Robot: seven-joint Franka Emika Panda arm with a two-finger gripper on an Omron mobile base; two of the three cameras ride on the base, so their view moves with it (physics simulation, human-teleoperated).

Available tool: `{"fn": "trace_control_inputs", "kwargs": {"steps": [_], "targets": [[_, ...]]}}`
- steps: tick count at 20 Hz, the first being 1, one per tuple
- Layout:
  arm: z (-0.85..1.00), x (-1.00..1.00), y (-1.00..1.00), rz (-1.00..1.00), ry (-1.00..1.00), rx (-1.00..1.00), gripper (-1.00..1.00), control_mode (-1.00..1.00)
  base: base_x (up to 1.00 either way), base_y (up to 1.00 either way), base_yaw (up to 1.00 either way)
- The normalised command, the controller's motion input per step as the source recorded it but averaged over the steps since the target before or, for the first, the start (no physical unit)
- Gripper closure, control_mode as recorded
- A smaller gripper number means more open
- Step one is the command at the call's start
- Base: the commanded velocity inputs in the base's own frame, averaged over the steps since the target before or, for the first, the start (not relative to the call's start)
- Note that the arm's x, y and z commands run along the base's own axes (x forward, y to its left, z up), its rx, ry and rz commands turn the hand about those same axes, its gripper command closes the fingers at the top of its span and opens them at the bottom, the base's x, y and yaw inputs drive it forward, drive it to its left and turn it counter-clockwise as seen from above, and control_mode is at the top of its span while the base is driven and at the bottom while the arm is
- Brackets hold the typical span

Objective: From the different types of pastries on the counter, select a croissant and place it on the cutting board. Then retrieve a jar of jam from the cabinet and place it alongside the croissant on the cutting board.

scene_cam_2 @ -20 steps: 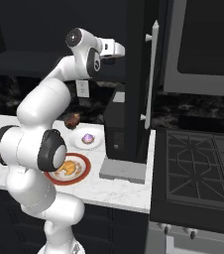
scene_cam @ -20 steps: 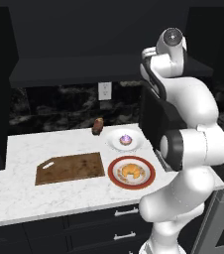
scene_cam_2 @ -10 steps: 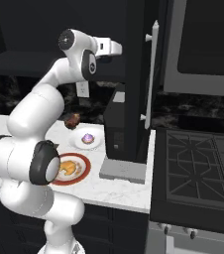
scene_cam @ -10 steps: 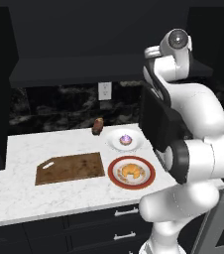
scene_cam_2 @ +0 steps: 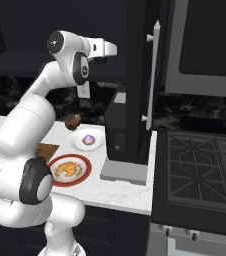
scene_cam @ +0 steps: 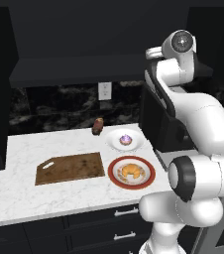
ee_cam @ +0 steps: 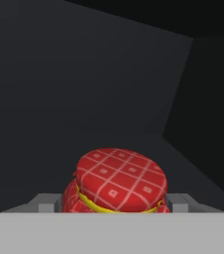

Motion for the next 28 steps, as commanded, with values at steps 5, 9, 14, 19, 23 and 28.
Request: {"fn": "trace_control_inputs", "kwargs": {"steps": [5, 9, 14, 19, 23, 28], "targets": [[0.02, -0.47, 0.13, 0.00, -0.06, -0.02, 1.00, -1.00, 0.00, 0.00, 0.00], [0.00, -0.44, 0.14, 0.00, -0.01, 0.00, 1.00, -1.00, 0.00, 0.00, 0.00], [0.01, -0.40, 0.20, 0.00, -0.04, -0.02, 1.00, -1.00, 0.00, 0.00, 0.00], [0.14, -0.55, 0.23, 0.00, -0.12, -0.05, 1.00, -1.00, 0.00, 0.00, 0.00], [0.01, -0.24, 0.10, 0.00, -0.03, -0.01, 1.00, -1.00, 0.00, 0.00, 0.00], [0.03, -0.34, 0.00, 0.02, 0.00, 0.07, 1.00, -1.00, 0.00, 0.00, 0.00]]}}
